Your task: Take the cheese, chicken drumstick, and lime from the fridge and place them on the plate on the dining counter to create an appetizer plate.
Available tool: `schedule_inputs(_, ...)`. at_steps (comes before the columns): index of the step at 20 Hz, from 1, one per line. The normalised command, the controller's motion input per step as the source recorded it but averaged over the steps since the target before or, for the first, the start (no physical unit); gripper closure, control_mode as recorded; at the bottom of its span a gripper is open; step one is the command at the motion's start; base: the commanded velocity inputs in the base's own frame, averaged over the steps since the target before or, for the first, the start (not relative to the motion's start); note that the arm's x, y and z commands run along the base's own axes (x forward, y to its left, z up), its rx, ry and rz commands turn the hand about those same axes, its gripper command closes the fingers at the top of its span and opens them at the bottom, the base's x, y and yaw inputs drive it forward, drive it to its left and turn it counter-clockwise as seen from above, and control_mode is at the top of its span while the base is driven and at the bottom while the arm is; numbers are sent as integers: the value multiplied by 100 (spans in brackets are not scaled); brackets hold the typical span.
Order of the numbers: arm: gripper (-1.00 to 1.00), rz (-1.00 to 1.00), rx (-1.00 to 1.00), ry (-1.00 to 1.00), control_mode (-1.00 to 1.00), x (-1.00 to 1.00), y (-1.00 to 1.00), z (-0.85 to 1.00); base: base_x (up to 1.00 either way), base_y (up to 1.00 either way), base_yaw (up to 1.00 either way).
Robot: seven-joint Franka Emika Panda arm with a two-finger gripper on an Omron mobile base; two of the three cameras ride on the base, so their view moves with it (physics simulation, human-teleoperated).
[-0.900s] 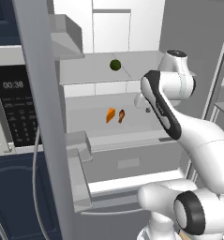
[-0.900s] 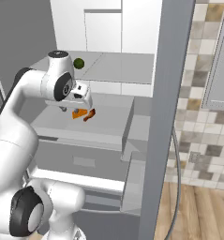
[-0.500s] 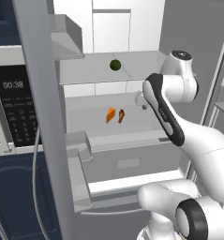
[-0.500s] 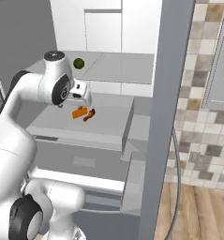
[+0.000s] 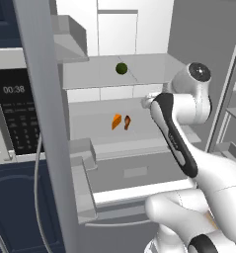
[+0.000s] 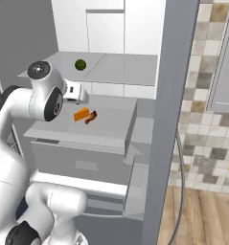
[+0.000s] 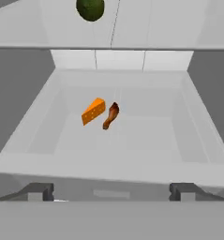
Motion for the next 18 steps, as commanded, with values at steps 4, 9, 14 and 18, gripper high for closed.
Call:
schedule_inputs(4,-100,0,0,-25,-100,-5,0,45,0,0,0)
schedule_inputs(9,-100,0,0,-10,-100,0,2,40,0,0,0)
schedule_inputs(14,-100,0,0,0,-100,4,14,19,0,0,0)
schedule_inputs(18,-100,0,0,0,-100,7,27,17,0,0,0)
